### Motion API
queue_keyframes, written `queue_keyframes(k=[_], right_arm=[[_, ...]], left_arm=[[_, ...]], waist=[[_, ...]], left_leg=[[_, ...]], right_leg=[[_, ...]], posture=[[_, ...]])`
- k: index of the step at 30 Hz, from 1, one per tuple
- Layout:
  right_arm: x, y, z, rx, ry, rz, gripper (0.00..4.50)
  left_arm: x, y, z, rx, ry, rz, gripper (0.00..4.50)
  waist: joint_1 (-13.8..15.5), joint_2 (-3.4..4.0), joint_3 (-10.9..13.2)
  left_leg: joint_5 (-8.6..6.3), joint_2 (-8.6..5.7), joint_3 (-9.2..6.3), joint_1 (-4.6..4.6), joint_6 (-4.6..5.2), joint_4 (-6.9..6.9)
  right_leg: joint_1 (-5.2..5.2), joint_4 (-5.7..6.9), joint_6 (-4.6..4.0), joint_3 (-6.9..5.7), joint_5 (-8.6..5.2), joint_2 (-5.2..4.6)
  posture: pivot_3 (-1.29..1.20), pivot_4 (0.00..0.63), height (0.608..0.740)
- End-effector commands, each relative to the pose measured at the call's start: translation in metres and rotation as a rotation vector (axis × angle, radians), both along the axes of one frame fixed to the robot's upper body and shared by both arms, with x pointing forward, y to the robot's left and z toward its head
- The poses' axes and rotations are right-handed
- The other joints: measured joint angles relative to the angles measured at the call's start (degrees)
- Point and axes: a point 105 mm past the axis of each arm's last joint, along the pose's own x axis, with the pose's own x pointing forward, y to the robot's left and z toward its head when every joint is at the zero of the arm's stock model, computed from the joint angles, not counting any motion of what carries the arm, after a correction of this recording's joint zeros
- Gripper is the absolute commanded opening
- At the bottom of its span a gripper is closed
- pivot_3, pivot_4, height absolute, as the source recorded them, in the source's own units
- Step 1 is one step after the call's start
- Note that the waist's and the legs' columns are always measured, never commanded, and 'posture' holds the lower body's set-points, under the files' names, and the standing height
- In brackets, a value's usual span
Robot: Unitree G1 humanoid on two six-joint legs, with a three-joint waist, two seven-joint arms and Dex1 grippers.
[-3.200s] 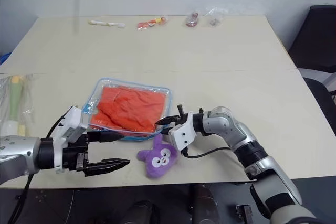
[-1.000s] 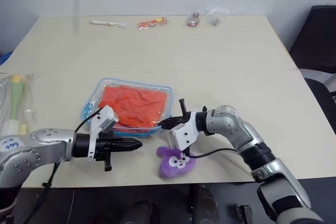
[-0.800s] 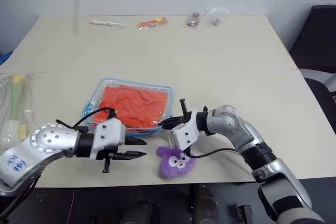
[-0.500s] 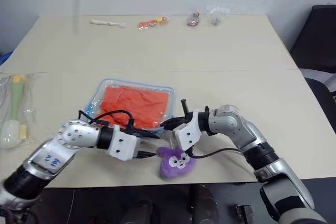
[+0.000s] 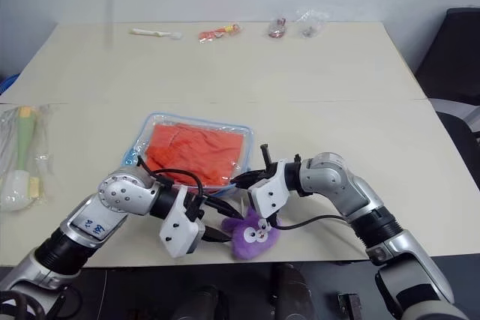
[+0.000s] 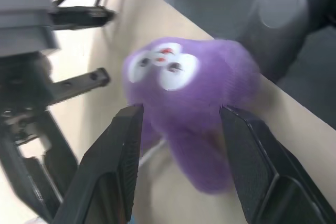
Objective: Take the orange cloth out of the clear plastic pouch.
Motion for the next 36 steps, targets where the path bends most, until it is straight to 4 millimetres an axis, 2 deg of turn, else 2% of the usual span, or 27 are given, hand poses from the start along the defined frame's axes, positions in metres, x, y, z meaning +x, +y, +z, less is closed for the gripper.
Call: queue_keyframes(k=[1, 10, 16, 19, 23, 25, 31, 36], right_arm=[[0.0, 0.0, 0.013, 0.035, -0.04, 0.009, 0.0], [0.002, 0.003, 0.015, 0.038, -0.047, 0.007, 0.0], [0.002, 0.004, 0.015, 0.04, -0.045, 0.006, 0.0], [0.002, 0.003, 0.015, 0.041, -0.046, 0.005, 0.0], [0.002, 0.001, 0.014, 0.037, -0.048, 0.002, 0.0], [0.002, 0.001, 0.014, 0.036, -0.049, 0.001, 0.0], [0.003, 0.0, 0.014, 0.037, -0.047, 0.002, 0.0], [0.006, -0.007, 0.015, 0.028, -0.047, 0.006, 0.0]], left_arm=[[-0.001, 0.002, 0.001, 0.033, -0.088, -0.082, 2.47], [0.0, -0.021, 0.001, -0.044, -0.161, -0.161, 2.47], [0.004, -0.028, -0.011, -0.04, -0.198, -0.19, 2.47], [0.006, -0.028, -0.013, -0.051, -0.185, -0.182, 1.8], [0.007, -0.027, -0.01, -0.064, -0.179, -0.167, 0.53], [0.007, -0.026, -0.008, -0.071, -0.177, -0.163, 0.05], [0.011, -0.018, 0.0, -0.082, -0.185, -0.098, 0.05], [0.012, 0.006, 0.011, -0.085, -0.147, 0.044, 0.05]], waist=[[0.11, 0.0, 0.0], [0.97, 0.0, 0.0], [1.02, -0.01, 0.0], [1.02, 0.0, 0.0], [1.06, 0.0, 0.0], [1.04, 0.0, 0.0], [1.02, 0.0, 0.0], [0.92, 0.0, 0.0]], left_leg=[[0.0, 0.0, 0.0, 0.0, 0.0, 0.0], [0.0, 0.0, 0.08, 0.0, 0.04, 0.05], [-0.01, -0.02, 0.12, 0.02, 0.08, 0.04], [-0.01, 0.0, 0.13, 0.02, 0.09, 0.05], [-0.01, -0.01, 0.14, 0.02, 0.1, 0.06], [-0.01, -0.01, 0.14, 0.02, 0.1, 0.05], [-0.01, 0.0, 0.14, 0.02, 0.1, 0.05], [-0.01, 0.02, 0.14, 0.02, 0.1, 0.04]], right_leg=[[0.0, 0.0, 0.0, 0.0, 0.0, 0.0], [0.0, 0.01, 0.03, 0.0, 0.02, 0.01], [0.01, 0.01, 0.05, 0.01, 0.03, 0.01], [0.01, 0.01, 0.05, 0.01, 0.03, 0.02], [0.01, 0.01, 0.06, 0.01, 0.03, 0.0], [0.01, 0.01, 0.06, 0.01, 0.03, 0.0], [0.0, 0.01, 0.06, 0.01, 0.03, 0.01], [-0.01, 0.01, 0.06, 0.01, 0.03, 0.01]], posture=[[0.0, 0.15, 0.74], [0.0, 0.15, 0.74], [0.0, 0.15, 0.74], [0.0, 0.15, 0.74], [0.0, 0.15, 0.74], [0.0, 0.15, 0.74], [0.0, 0.15, 0.74], [0.0, 0.15, 0.74]])
